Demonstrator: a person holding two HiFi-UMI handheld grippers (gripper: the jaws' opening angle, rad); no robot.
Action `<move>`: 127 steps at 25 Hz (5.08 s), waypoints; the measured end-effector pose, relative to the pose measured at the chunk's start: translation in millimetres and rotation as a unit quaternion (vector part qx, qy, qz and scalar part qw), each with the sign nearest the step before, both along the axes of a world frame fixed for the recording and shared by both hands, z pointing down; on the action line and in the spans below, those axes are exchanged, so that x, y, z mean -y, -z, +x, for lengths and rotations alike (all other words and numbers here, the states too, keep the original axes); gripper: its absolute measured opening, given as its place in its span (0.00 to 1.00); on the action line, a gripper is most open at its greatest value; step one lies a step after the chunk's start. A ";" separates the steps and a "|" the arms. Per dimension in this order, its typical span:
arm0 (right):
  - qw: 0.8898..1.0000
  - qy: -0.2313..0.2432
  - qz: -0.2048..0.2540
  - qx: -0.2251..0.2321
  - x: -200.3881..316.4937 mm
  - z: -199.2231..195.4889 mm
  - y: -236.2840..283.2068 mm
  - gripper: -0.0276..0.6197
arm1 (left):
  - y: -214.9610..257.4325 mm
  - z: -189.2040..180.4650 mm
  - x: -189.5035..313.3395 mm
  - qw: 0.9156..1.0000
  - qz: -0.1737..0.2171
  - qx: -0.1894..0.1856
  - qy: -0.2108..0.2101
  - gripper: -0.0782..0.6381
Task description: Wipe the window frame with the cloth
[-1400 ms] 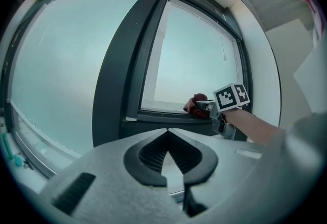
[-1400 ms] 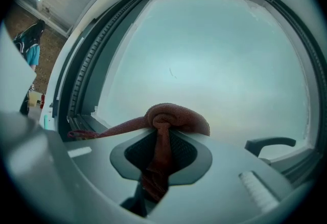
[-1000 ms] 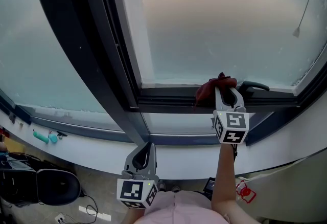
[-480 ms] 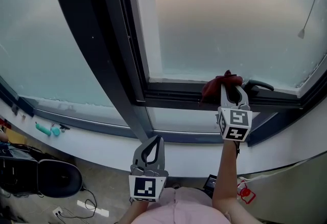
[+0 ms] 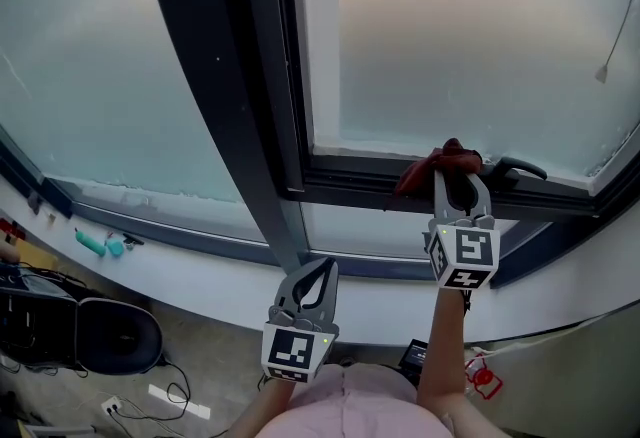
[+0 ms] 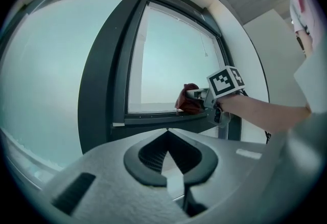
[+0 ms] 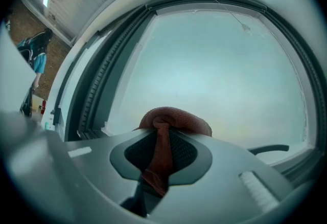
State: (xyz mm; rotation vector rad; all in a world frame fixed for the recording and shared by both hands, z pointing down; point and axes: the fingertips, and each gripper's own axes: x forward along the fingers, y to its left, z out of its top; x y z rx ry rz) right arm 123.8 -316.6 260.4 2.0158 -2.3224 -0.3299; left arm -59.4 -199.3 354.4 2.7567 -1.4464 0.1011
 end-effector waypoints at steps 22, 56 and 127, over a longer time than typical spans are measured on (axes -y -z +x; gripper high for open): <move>0.984 0.177 -0.030 -0.009 18.2 -212.3 -32.5 0.15 | 5.4 -59.1 -15.4 1.000 0.000 -0.010 0.024 0.10; 0.994 0.097 -0.010 -0.046 18.7 -169.8 -47.0 0.15 | 7.5 -45.7 -14.1 1.000 0.008 -0.005 -0.003 0.10; 0.995 -0.079 0.015 0.060 -31.8 63.9 -26.9 0.15 | 6.3 16.2 -22.0 0.999 0.000 -0.012 -0.036 0.10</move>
